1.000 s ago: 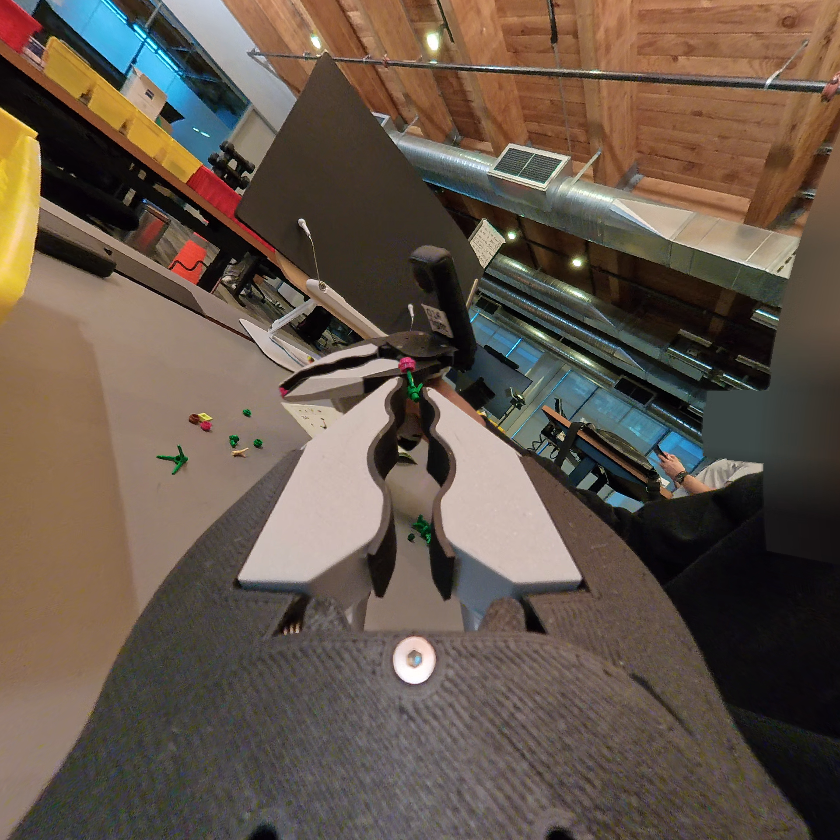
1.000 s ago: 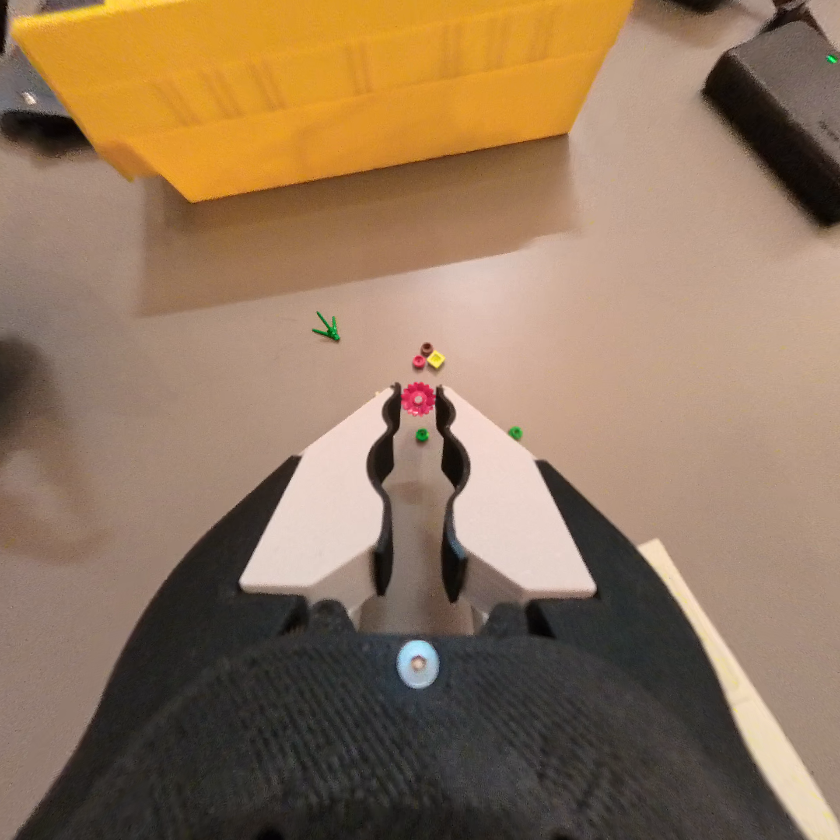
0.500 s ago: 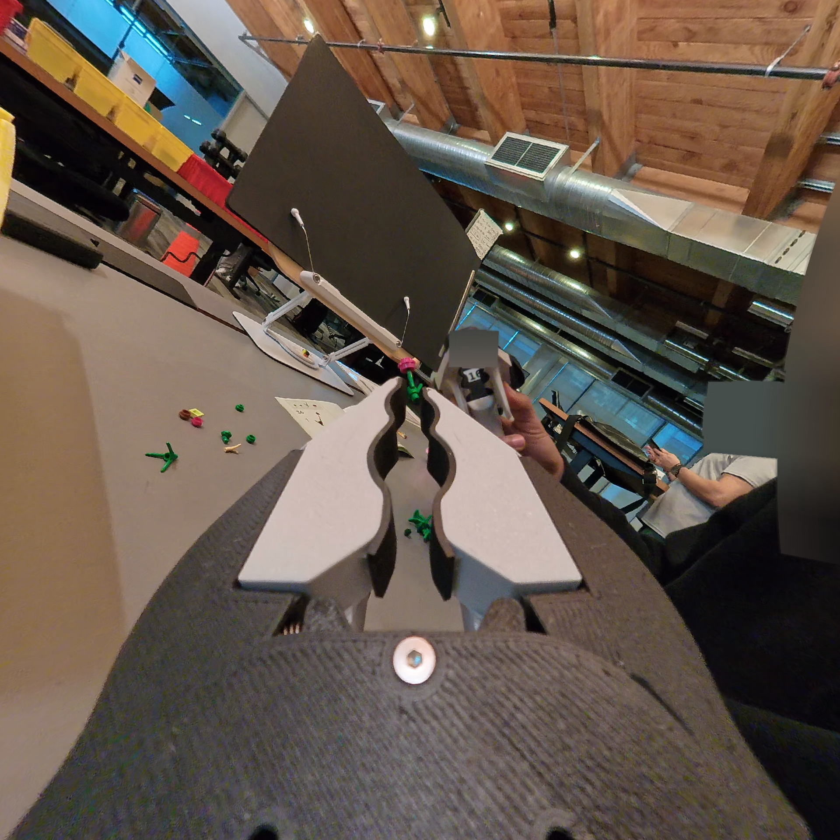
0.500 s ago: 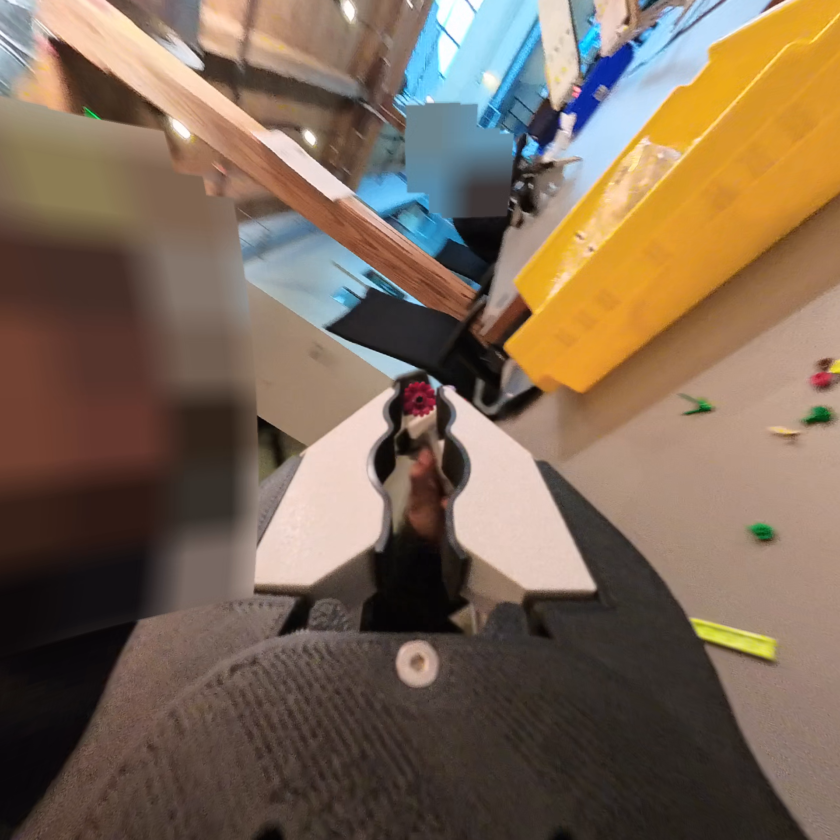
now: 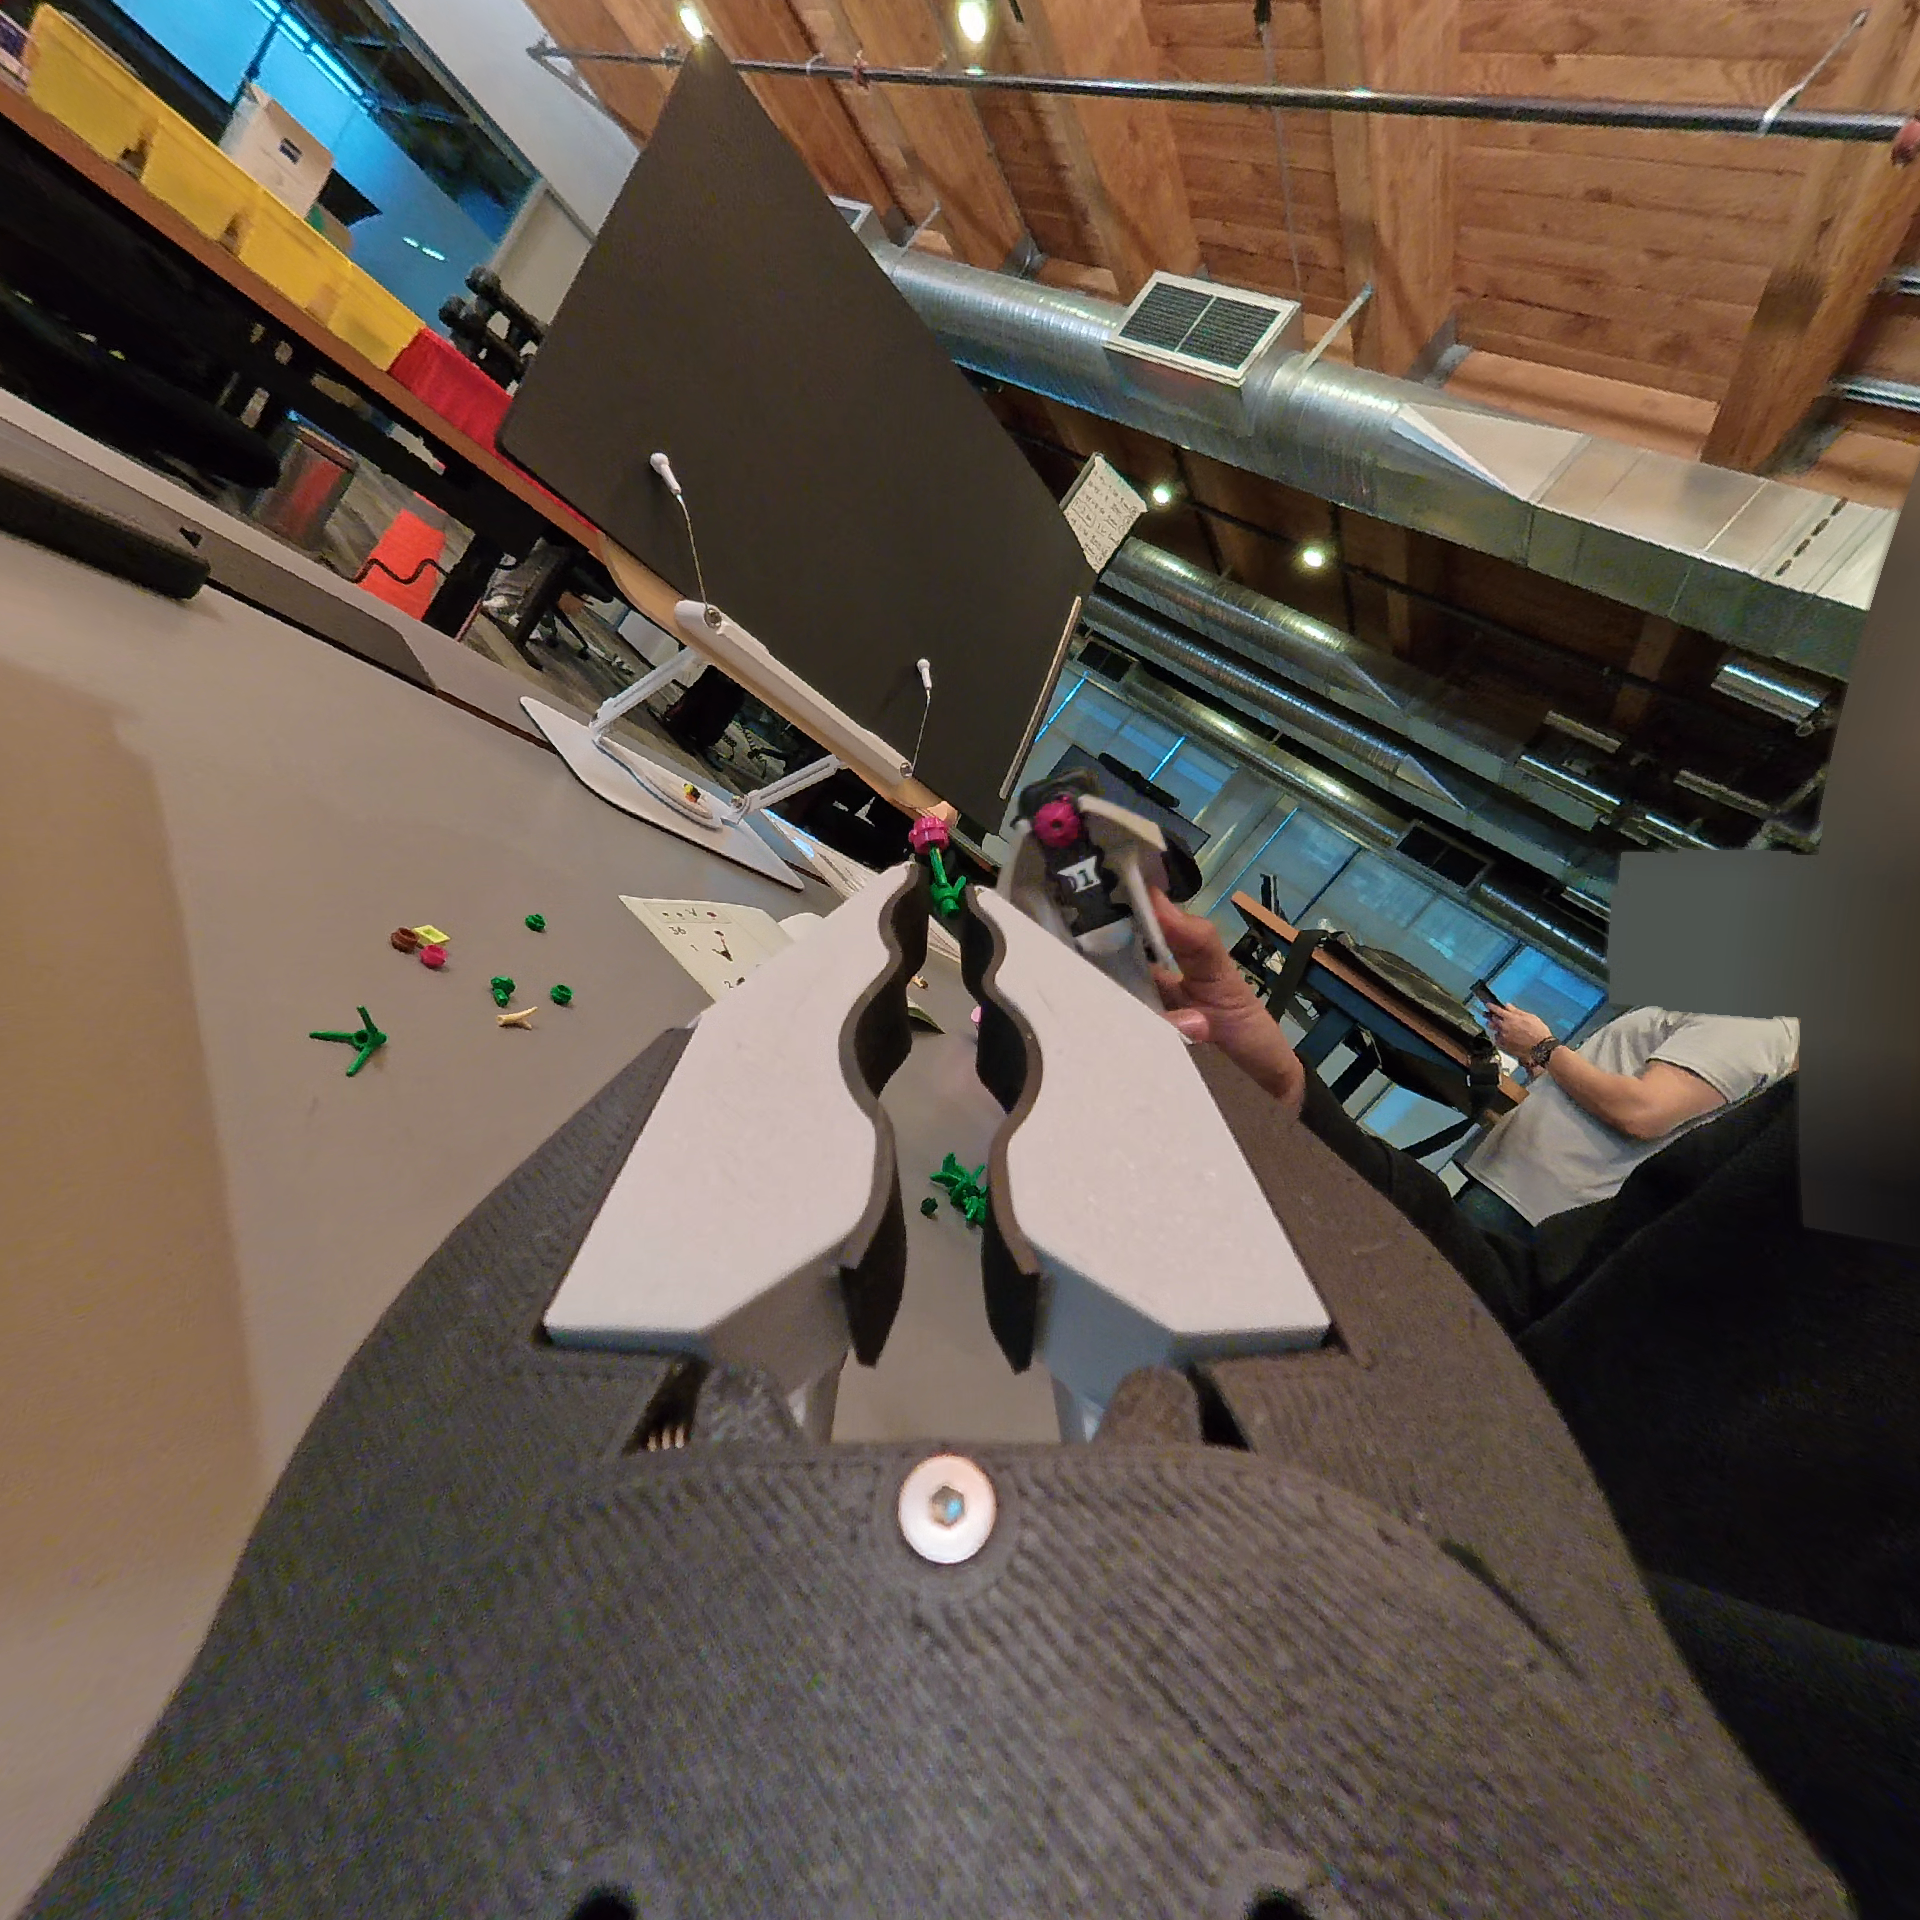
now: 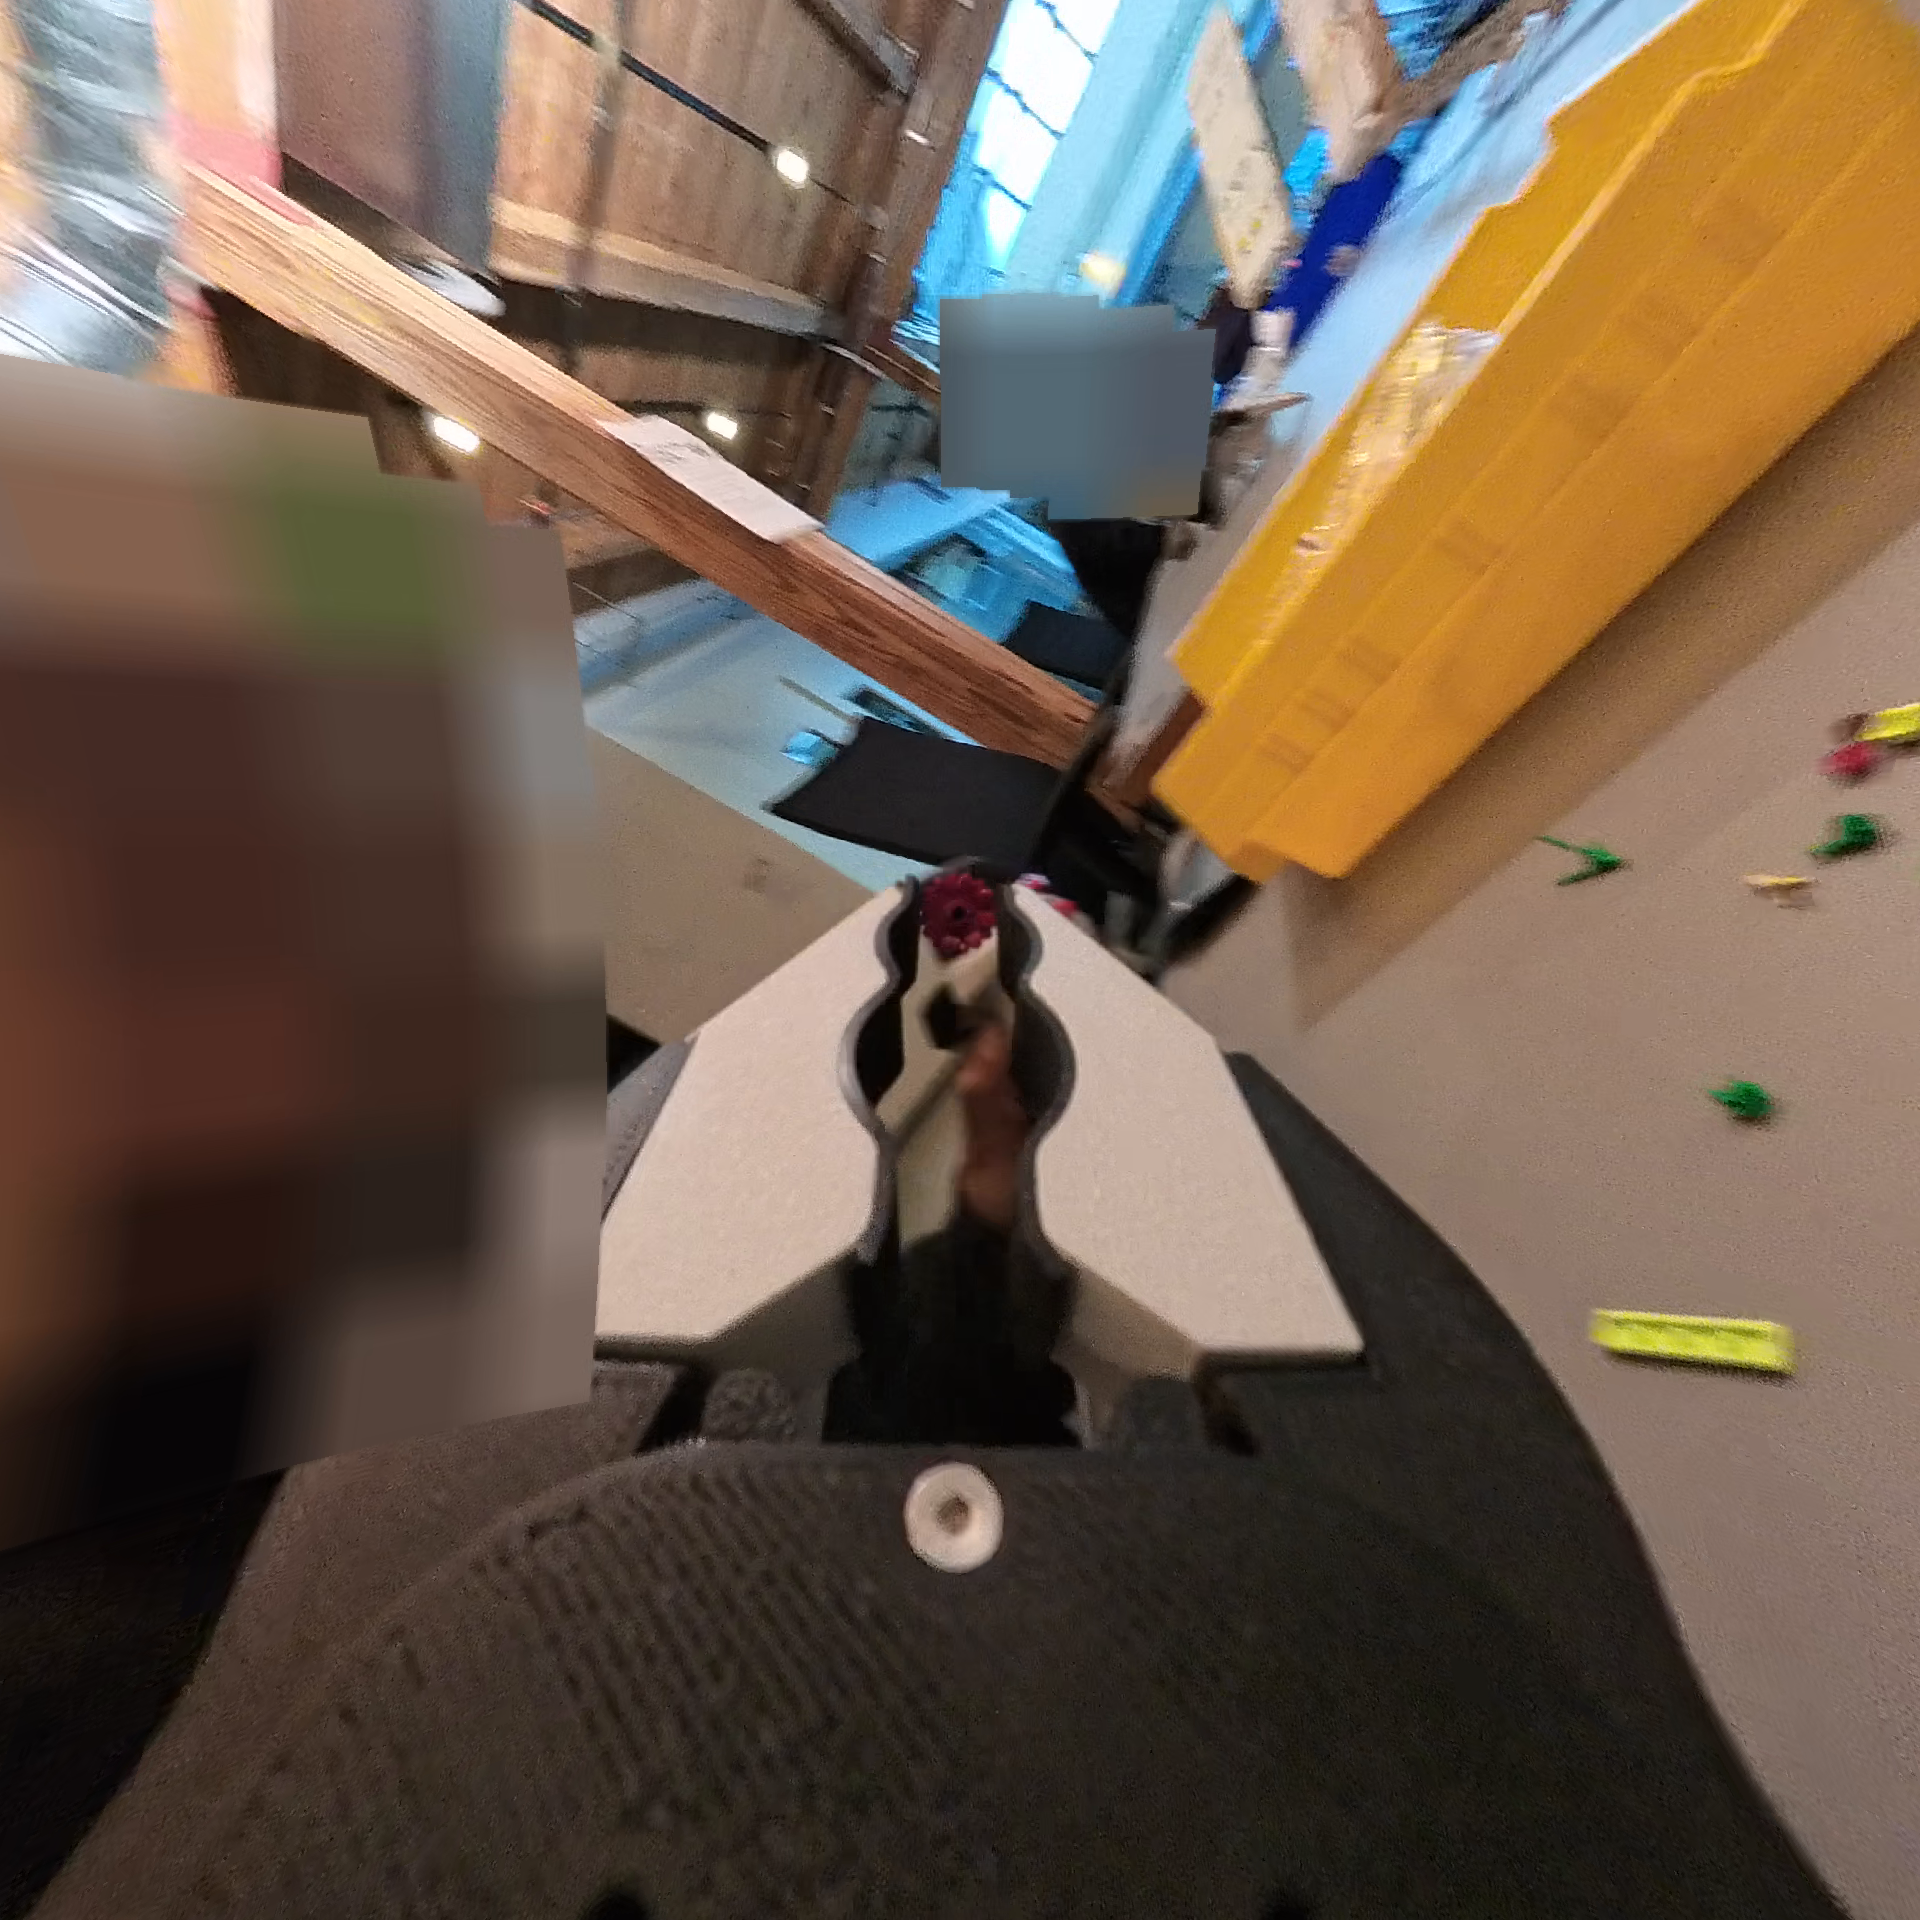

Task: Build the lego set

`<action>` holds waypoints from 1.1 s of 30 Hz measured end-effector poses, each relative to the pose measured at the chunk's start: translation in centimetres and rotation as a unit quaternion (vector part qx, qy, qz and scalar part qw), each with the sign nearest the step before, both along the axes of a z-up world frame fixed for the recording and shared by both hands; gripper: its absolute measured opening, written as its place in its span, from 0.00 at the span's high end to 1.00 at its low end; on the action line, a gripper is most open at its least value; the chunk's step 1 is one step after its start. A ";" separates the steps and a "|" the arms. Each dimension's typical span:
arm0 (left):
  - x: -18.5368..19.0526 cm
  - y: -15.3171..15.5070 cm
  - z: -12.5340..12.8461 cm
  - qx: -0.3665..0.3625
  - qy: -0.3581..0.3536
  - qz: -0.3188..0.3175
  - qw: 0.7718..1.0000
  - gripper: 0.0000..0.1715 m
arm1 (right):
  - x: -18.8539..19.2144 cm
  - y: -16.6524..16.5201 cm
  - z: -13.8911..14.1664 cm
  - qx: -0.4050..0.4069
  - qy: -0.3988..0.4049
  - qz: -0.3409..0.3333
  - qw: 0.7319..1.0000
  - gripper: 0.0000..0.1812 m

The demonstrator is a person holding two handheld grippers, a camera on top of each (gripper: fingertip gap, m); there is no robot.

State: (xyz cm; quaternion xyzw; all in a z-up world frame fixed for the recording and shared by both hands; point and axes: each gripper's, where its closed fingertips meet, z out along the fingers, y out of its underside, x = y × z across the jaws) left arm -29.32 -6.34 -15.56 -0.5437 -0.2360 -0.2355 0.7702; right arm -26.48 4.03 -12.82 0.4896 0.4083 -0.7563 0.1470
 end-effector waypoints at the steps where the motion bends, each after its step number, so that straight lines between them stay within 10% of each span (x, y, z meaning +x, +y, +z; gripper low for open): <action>1: 0.0 0.0 0.0 0.000 -0.001 0.000 1.000 0.99 | -0.5 -0.1 -0.9 0.051 -0.004 -0.014 0.999 0.93; 12: -0.5 -0.5 0.1 0.013 -0.011 0.003 1.000 0.99 | -7.5 2.1 -10.6 0.504 -0.037 -0.035 0.862 0.93; 21: -0.9 -0.9 0.1 0.029 -0.029 -0.001 0.999 0.99 | -7.2 4.1 -16.0 0.599 -0.119 0.017 0.792 0.93; 33: -0.8 -0.9 0.1 0.030 -0.032 -0.004 0.999 0.99 | -1.6 3.9 -16.4 0.626 -0.125 0.011 0.769 0.93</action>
